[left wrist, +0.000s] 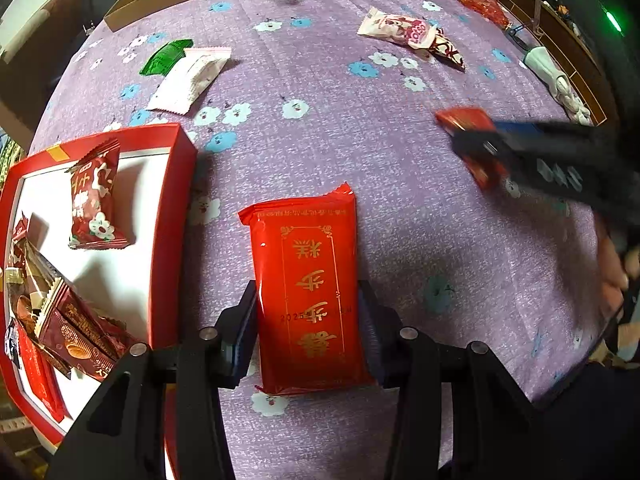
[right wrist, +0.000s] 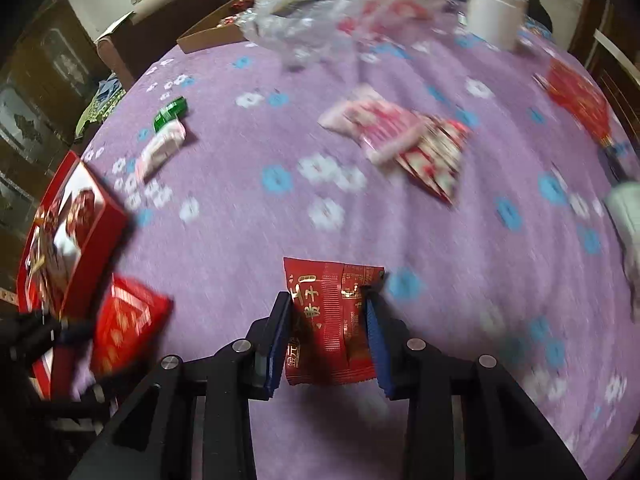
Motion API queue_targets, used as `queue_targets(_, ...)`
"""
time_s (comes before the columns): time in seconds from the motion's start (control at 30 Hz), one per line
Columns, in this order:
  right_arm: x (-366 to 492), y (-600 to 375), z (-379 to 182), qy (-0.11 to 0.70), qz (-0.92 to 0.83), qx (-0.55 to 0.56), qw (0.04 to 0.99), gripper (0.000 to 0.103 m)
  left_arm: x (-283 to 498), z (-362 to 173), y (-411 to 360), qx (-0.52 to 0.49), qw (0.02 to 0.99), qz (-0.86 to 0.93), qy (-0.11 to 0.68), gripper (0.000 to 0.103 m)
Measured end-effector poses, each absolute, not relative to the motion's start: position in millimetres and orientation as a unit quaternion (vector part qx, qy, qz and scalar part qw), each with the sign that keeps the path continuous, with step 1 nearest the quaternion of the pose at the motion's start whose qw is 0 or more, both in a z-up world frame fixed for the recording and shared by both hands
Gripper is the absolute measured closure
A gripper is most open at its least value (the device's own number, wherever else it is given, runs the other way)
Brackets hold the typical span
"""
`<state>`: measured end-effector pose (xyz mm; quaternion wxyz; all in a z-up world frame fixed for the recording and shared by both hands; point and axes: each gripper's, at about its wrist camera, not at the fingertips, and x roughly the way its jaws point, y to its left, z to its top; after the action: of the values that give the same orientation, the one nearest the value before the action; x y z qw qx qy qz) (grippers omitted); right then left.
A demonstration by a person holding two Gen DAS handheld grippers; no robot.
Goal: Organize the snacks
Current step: 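Grasp the long red bag with the left tool while the right tool grasps the small red bag, then carry both red bags onto the white tray and open both tools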
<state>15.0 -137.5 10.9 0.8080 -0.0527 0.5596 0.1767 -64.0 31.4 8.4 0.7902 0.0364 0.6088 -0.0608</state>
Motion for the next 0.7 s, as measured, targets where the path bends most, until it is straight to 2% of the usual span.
queue_targets(0.33, -24.2, -197.5, 21.7, 0.568, 0.171, -0.005, 0.805, 0.066, -61.6, 50.1, -11.6, 0.081, 0.822, -0.072, 0.560, 0.059)
queue_targets(0.7, -32.5, -182.4, 64.1, 0.518, 0.211, 0.002, 0.829, 0.066, -65.6, 79.3, 16.0, 0.061, 0.854, -0.052, 0.515, 0.059)
